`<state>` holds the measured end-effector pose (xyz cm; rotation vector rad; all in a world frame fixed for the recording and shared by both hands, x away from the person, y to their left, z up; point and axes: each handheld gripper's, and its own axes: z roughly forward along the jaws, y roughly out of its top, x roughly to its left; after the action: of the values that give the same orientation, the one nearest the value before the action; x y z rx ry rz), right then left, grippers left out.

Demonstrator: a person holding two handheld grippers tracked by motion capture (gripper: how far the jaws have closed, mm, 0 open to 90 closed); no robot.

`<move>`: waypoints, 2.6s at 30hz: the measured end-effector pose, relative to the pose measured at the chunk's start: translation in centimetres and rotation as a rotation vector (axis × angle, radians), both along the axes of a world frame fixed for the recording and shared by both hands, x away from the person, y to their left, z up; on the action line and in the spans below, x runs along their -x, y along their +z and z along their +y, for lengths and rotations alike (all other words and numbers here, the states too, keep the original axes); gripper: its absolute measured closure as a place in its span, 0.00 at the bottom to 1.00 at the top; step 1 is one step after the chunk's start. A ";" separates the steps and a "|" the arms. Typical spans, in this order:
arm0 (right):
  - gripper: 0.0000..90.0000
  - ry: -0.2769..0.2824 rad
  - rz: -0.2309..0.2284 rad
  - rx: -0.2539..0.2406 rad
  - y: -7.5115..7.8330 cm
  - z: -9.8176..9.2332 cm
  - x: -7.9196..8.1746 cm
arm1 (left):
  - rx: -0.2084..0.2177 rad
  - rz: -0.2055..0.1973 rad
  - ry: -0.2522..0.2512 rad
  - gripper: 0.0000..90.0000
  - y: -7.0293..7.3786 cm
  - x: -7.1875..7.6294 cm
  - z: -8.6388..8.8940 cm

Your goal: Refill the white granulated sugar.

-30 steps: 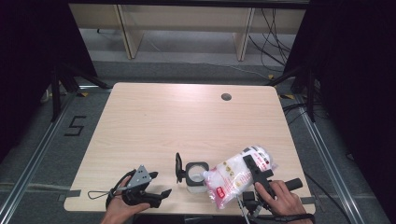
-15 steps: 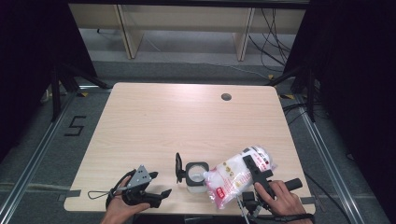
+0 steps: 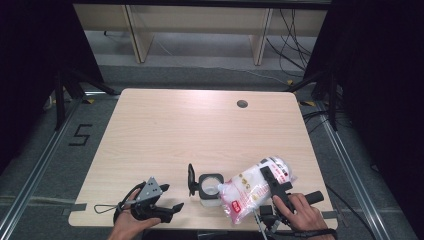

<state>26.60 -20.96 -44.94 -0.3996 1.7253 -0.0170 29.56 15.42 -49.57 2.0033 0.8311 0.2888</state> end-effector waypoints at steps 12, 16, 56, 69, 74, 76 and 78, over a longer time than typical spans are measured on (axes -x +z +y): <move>0.47 0.002 -0.011 -0.016 -0.1 -0.1 0.0 | -0.004 -0.006 -0.003 0.22 0.0 0.0 0.0; 0.47 0.023 -0.022 0.005 0.1 0.0 -0.1 | -0.004 -0.007 -0.003 0.22 0.0 0.0 0.0; 0.47 0.020 -0.003 0.001 0.2 0.0 -0.1 | -0.005 -0.007 -0.003 0.22 0.1 0.0 0.1; 0.47 0.006 0.013 -0.020 0.3 -0.1 -0.1 | -0.003 -0.004 -0.002 0.22 0.0 0.0 0.1; 0.47 0.015 0.005 -0.043 0.1 -0.3 -0.1 | -0.006 -0.006 -0.002 0.22 0.0 0.0 0.1; 0.47 0.018 0.005 -0.041 0.1 -0.3 -0.1 | -0.002 -0.005 0.004 0.22 0.1 0.0 0.0; 0.47 0.017 0.006 -0.043 0.1 -0.3 -0.1 | -0.006 -0.008 -0.004 0.22 0.1 0.0 0.1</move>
<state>26.68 -21.22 -44.83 -0.3829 1.7247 0.0340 29.59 15.53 -49.51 2.0075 0.8220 0.2972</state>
